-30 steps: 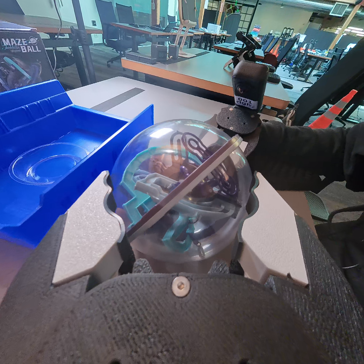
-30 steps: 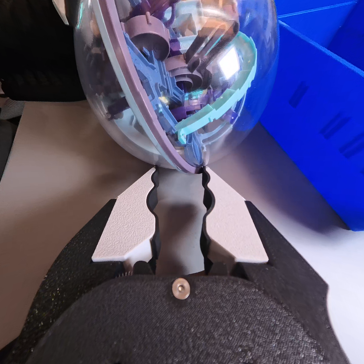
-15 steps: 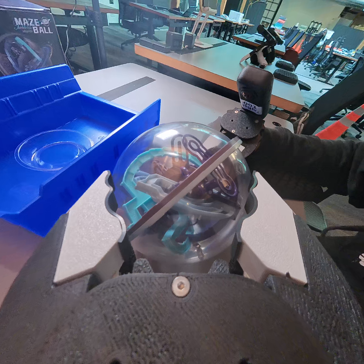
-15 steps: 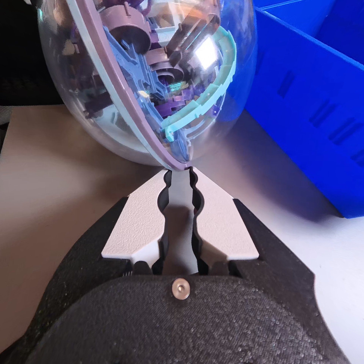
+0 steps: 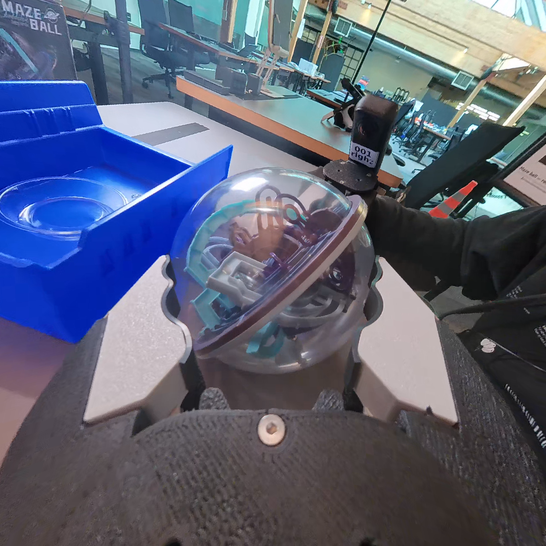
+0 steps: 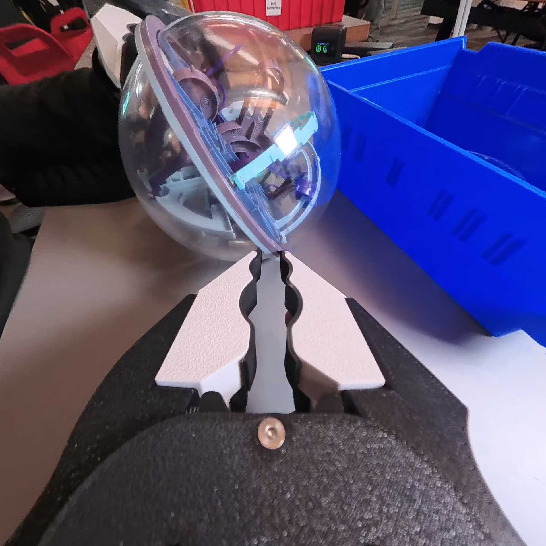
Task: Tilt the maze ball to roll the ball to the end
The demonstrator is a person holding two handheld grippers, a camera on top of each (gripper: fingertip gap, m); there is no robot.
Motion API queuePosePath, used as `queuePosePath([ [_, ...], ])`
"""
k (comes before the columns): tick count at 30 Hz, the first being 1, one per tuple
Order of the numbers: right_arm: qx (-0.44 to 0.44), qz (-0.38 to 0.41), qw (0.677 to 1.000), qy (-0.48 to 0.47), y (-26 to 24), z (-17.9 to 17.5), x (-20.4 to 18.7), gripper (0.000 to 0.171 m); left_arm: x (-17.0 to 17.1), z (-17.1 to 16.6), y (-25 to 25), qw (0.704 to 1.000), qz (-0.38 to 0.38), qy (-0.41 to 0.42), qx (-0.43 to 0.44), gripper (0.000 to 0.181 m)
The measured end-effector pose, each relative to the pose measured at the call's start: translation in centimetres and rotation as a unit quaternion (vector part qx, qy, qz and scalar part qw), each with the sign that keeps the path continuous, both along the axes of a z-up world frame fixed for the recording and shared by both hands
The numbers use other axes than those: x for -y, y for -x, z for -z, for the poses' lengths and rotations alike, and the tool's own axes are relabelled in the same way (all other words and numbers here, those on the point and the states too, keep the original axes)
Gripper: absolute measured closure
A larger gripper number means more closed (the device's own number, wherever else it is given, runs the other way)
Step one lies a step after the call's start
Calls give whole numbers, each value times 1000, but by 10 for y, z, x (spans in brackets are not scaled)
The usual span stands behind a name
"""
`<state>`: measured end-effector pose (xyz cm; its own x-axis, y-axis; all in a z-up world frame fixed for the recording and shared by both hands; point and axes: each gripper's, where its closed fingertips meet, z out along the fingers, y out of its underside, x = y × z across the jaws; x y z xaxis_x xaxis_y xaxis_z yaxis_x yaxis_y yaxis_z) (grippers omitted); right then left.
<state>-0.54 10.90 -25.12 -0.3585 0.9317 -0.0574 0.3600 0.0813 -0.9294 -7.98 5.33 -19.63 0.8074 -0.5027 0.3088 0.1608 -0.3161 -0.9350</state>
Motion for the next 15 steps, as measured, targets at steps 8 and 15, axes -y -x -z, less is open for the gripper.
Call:
queuePosePath([
  [8, -52, -23, 996, 62, 4, -27, 24, 164, -3, -4, 34, 963, 10, 72, 258, 57],
  [15, -18, -6, 999, 44, 5, -11, 18, 163, -11, -11, 27, 971, -50, 84, 216, 64],
])
